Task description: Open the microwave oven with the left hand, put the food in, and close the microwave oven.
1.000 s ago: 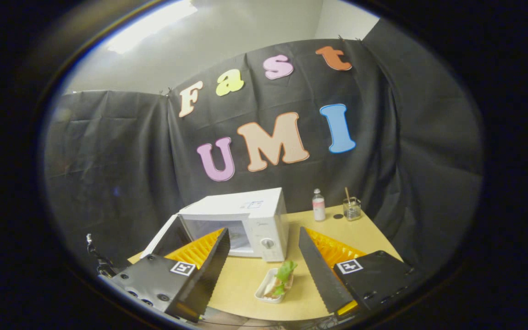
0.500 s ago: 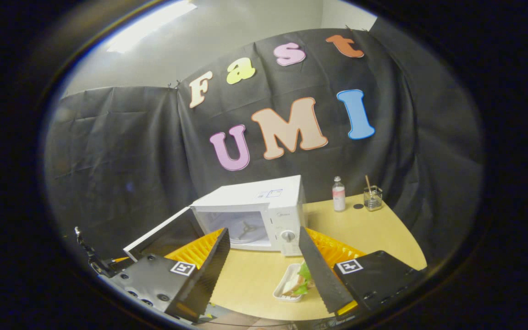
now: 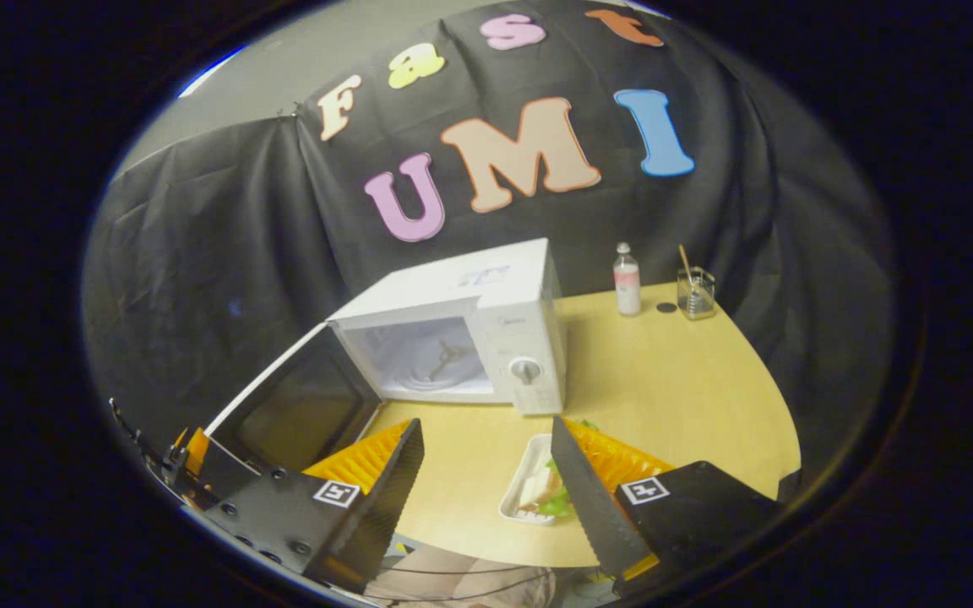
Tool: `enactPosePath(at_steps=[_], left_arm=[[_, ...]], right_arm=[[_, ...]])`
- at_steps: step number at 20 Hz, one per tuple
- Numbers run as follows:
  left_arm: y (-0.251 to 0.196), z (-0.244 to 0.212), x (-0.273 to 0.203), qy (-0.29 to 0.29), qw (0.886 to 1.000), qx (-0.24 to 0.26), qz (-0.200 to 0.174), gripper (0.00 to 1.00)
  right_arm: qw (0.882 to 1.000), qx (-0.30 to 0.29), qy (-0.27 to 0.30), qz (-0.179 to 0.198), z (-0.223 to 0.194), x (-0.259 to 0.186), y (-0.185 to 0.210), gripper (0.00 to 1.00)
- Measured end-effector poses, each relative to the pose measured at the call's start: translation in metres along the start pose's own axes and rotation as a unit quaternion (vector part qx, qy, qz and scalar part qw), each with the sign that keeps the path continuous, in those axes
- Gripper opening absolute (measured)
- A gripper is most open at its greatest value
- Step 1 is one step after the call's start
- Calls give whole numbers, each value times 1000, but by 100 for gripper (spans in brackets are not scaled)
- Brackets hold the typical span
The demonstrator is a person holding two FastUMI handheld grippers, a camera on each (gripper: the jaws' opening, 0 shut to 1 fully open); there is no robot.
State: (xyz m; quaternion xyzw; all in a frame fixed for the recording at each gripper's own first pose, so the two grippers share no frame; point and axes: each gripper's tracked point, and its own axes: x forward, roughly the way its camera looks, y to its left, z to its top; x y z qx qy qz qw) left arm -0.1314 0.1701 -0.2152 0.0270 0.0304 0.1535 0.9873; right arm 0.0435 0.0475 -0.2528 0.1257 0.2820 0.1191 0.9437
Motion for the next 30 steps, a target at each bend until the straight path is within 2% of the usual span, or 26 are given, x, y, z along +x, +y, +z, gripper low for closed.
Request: enactPosePath(at_steps=[2,4,8,11,13,14,19,20,21,23,24,25,26,27,28,30], left_arm=[[4,9,6,-14,1000,6,14,95],[-1,11,12,-16,1000,0,13,93],[-21,9,20,-13,1000,-19,-13,96],[-23,9,27,-11,1000,-17,-16,95],[-21,8,30,-9,1000,-16,-10,93],[-21,6,31,-3,1000,-16,-9,95],[-32,-3,33,20,999,-26,-26,96],[-32,-2,32,19,999,-25,-28,95],[-31,1,31,14,999,-23,-27,93],[-32,4,28,10,999,-23,-32,95],[-36,5,26,8,999,-23,-36,95],[-37,6,25,7,999,-23,-38,95],[-39,7,23,5,999,-22,-42,95],[-40,10,22,3,999,-20,-43,95],[-39,11,21,0,999,-19,-42,95],[-39,14,20,-3,999,-18,-43,95]], right_arm=[[999,26,32,-11,-10,15,-18,96],[997,42,67,-28,-25,29,-39,92],[986,59,139,-66,-62,52,-77,92],[977,97,178,-59,-80,59,-81,93],[975,93,190,-64,-87,64,-83,96],[975,87,193,-68,-90,66,-82,89],[971,81,211,-79,-103,84,-77,90],[970,83,215,-80,-107,85,-75,82],[968,83,223,-80,-112,86,-74,82],[964,82,241,-81,-124,90,-71,81],[963,90,242,-77,-127,88,-67,61],[963,101,238,-75,-126,91,-64,51],[965,101,231,-74,-125,90,-66,46],[967,98,223,-76,-121,88,-68,51],[968,93,218,-78,-124,90,-66,33],[972,87,199,-87,-119,88,-66,33]])
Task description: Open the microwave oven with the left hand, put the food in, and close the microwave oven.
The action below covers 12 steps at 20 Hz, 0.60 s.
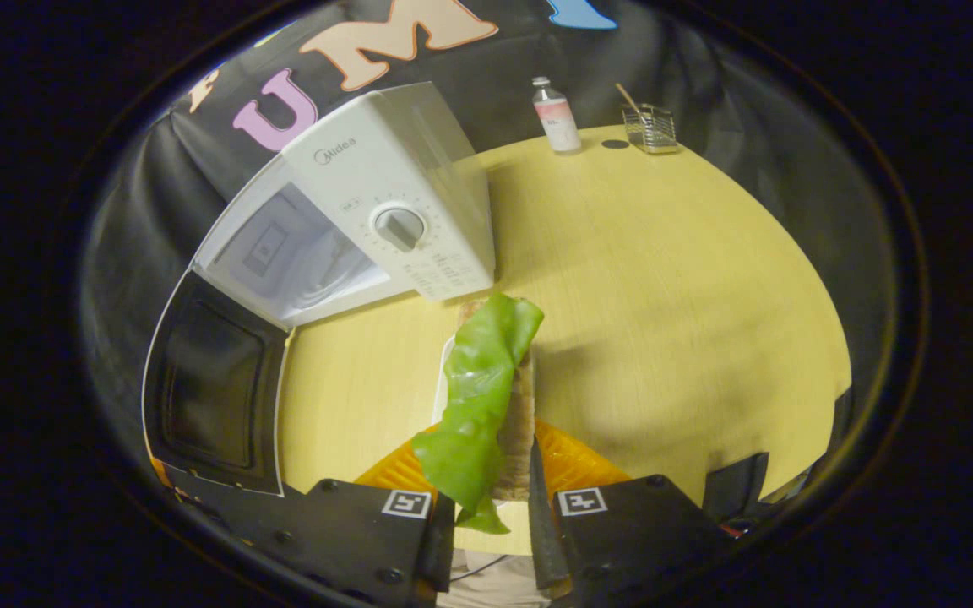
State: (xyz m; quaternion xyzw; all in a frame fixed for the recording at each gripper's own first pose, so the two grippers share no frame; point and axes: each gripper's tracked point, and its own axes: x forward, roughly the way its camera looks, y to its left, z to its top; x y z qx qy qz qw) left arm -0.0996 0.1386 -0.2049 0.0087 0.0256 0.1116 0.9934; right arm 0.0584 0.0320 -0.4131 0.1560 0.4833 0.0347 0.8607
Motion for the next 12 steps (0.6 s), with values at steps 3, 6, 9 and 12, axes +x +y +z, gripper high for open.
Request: enactPosePath(at_steps=[3,6,9,12], left_arm=[[4,0,-1,0,1000,4,4,95],[10,-1,0,3,1000,7,15,95],[16,-4,0,10,1000,9,27,96],[22,-3,0,10,999,13,39,96]], right_arm=[[998,-26,-56,8,16,-15,10,40],[994,-33,-102,30,23,-39,28,34],[985,-38,-151,68,21,-61,55,40],[975,-51,-196,87,9,-72,83,33]])
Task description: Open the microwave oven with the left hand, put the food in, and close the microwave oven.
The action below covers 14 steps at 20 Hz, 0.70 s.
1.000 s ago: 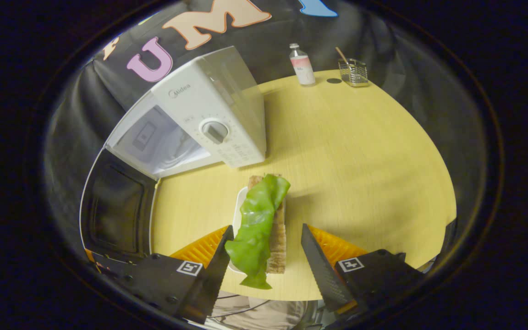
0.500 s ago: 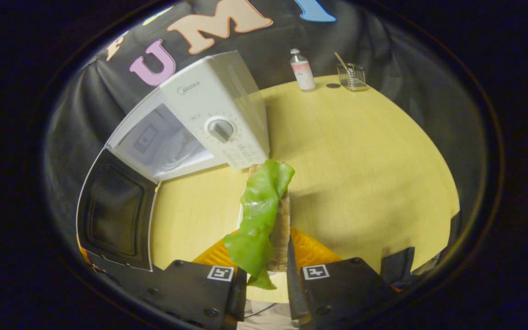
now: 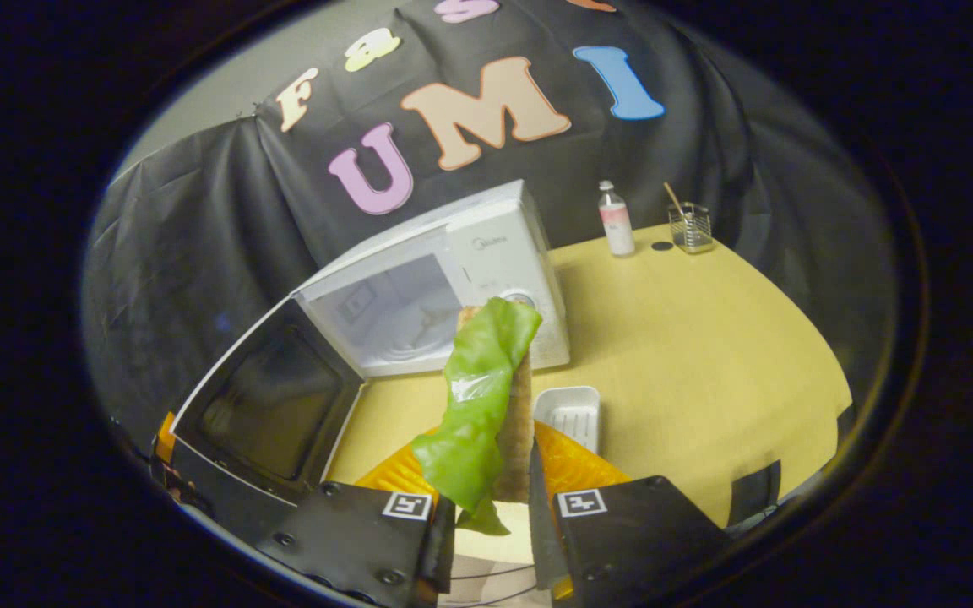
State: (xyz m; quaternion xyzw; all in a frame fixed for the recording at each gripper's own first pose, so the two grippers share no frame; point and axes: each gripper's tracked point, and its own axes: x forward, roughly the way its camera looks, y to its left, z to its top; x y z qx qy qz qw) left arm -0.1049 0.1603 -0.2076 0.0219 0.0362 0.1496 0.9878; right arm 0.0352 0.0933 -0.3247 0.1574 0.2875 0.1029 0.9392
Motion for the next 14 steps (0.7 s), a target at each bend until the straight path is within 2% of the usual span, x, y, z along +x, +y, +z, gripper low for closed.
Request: enactPosePath(at_steps=[1,2,5,6,7,8,9,10,11,12,13,14], left_arm=[[2,1,0,-1,1000,0,3,96],[1,1,-1,-2,1000,1,2,96],[1,6,1,-11,1000,2,4,93],[2,7,1,-11,1000,2,6,95],[3,6,1,-11,1000,3,8,95],[5,5,0,-11,1000,4,11,96],[6,6,0,-11,1000,3,13,96],[5,6,0,-11,1000,2,12,96],[1,7,-1,-13,1000,2,7,96],[-2,9,-1,-16,1000,2,1,96],[-3,11,-2,-21,1000,3,-2,93],[-3,11,-2,-22,1000,6,-3,96]], right_arm=[[1000,-3,-14,6,-3,1,11,32],[999,-4,-29,15,-7,4,24,40],[997,-6,-73,35,-14,20,65,39],[995,-2,-85,45,-15,27,80,33],[994,7,-96,54,-16,36,95,33],[992,15,-103,65,-19,45,110,39],[991,19,-108,72,-19,55,124,33],[991,20,-112,76,-18,69,134,35],[991,18,-112,77,-19,82,144,42],[990,19,-114,75,-20,97,153,35],[991,23,-112,74,-21,112,160,35],[991,28,-110,72,-23,128,165,42]])
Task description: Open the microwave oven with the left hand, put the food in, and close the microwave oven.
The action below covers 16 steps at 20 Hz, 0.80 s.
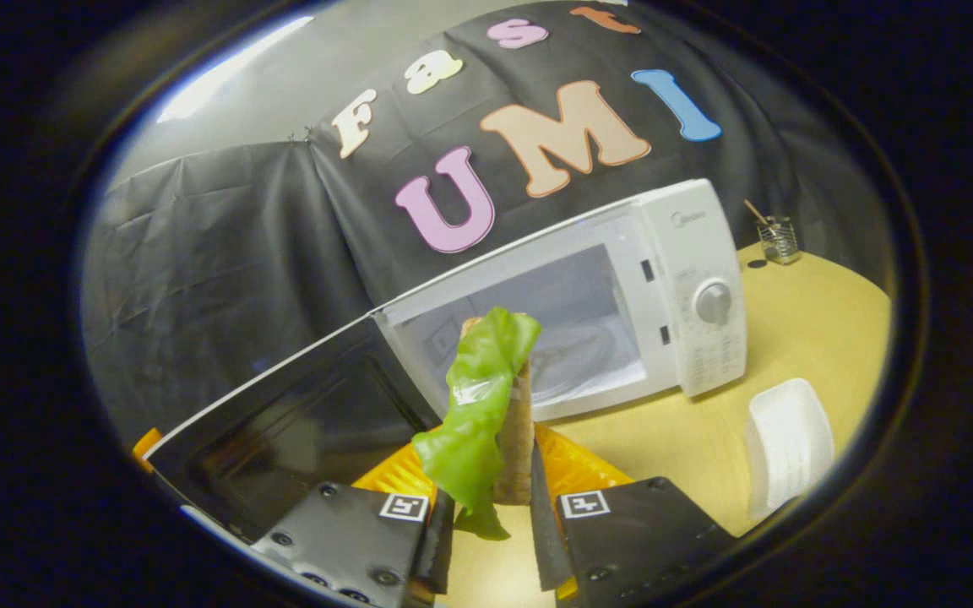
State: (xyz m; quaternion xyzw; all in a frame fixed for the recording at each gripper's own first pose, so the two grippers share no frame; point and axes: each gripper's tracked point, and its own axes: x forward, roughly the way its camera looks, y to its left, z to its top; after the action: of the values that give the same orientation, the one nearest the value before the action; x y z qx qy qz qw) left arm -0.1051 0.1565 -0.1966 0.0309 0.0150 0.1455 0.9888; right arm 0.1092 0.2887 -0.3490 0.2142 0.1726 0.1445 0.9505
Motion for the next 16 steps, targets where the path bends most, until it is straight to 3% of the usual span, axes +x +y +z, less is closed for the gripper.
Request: enactPosePath(at_steps=[3,4,6,7,8,9,10,12,13,16], left_arm=[[9,2,-3,-5,1000,3,5,93],[15,5,-3,-15,1000,4,10,95],[28,0,-1,-4,1000,14,27,92],[30,0,-1,-6,999,18,29,93],[30,-1,0,-5,999,20,26,93],[32,0,-1,-3,999,20,28,92],[34,0,-1,-2,999,21,30,93],[37,-1,-1,-3,999,21,32,96],[36,0,0,-3,999,21,31,95],[33,0,-2,-4,999,20,26,95]], right_arm=[[1000,18,-1,-14,-7,43,5,35],[999,23,-4,-23,-6,58,5,42],[999,27,-15,-42,-1,86,-2,42],[998,26,-19,-51,2,98,-5,35],[998,24,-25,-57,4,109,-7,35],[997,24,-36,-64,9,119,-10,42],[996,27,-48,-70,14,128,-12,42],[995,38,-68,-66,23,144,-9,42],[994,46,-70,-70,23,150,-9,35],[993,52,-75,-74,23,165,-11,35]])
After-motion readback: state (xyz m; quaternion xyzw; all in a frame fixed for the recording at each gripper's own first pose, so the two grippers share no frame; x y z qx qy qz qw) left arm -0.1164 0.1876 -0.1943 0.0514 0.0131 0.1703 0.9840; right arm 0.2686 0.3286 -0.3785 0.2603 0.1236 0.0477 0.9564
